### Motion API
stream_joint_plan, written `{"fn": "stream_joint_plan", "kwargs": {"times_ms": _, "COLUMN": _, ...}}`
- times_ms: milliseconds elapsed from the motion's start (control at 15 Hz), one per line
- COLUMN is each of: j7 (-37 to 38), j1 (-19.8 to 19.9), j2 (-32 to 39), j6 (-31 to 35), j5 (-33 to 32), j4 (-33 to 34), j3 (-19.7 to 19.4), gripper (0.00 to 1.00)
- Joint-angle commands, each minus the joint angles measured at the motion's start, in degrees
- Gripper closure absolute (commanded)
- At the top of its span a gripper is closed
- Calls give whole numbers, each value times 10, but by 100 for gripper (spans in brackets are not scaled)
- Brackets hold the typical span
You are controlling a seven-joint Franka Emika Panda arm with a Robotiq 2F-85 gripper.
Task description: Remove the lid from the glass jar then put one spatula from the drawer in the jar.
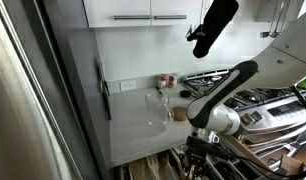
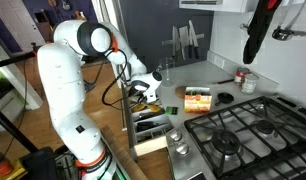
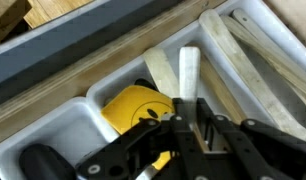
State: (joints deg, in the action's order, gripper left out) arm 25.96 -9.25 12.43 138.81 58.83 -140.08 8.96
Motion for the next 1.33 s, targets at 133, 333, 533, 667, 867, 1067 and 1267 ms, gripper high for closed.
{"fn": "stream_joint_plan", "kwargs": {"times_ms": 133, "j7": -7, "j1": 10, "j2": -60, "j6": -72, "j5": 45, "j4": -27, "j3": -5, "gripper": 96}}
{"fn": "stream_joint_plan", "kwargs": {"times_ms": 333, "j7": 1, "j1": 14, "j2": -102, "j6": -154, "j5": 36, "j4": -46, "j3": -11, "gripper": 96}}
{"fn": "stream_joint_plan", "kwargs": {"times_ms": 533, "j7": 22, "j1": 16, "j2": -153, "j6": -243, "j5": 4, "j4": -64, "j3": -15, "gripper": 96}}
{"fn": "stream_joint_plan", "kwargs": {"times_ms": 667, "j7": 52, "j1": 16, "j2": -186, "j6": -305, "j5": -28, "j4": -66, "j3": -14, "gripper": 96}}
{"fn": "stream_joint_plan", "kwargs": {"times_ms": 867, "j7": 99, "j1": 17, "j2": -228, "j6": -378, "j5": -75, "j4": -54, "j3": -9, "gripper": 96}}
{"fn": "stream_joint_plan", "kwargs": {"times_ms": 1067, "j7": 126, "j1": 18, "j2": -266, "j6": -453, "j5": -119, "j4": -27, "j3": -2, "gripper": 96}}
{"fn": "stream_joint_plan", "kwargs": {"times_ms": 1267, "j7": 162, "j1": 20, "j2": -303, "j6": -514, "j5": -157, "j4": 8, "j3": 8, "gripper": 96}}
